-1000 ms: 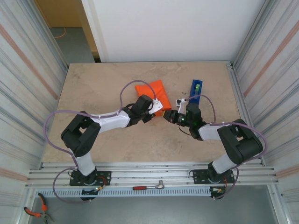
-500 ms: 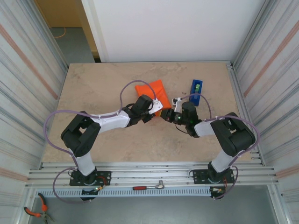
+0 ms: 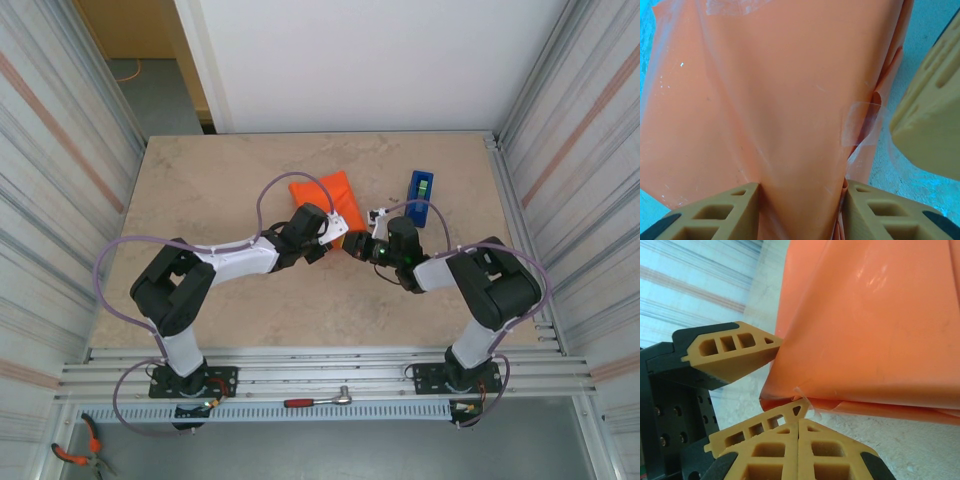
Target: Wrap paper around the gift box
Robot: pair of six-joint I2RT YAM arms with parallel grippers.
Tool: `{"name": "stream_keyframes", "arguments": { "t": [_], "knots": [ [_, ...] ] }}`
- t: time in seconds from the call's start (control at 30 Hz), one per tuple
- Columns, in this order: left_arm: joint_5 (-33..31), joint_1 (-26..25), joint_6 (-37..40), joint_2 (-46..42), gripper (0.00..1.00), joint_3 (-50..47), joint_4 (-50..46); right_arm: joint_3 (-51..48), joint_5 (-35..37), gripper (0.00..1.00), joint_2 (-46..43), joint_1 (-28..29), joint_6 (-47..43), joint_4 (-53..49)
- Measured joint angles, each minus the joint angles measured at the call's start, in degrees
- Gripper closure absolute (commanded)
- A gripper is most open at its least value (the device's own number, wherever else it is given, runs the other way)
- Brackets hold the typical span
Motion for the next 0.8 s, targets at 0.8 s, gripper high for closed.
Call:
{"name": "stream_keyframes", "arguments": {
  "t": [0.8],
  "knots": [
    [0.1,0.0,0.2,0.2,0.58,0.0,0.7,1.7,0.0,0.88,3.8,-0.3,1.4,3.0]
  ]
}}
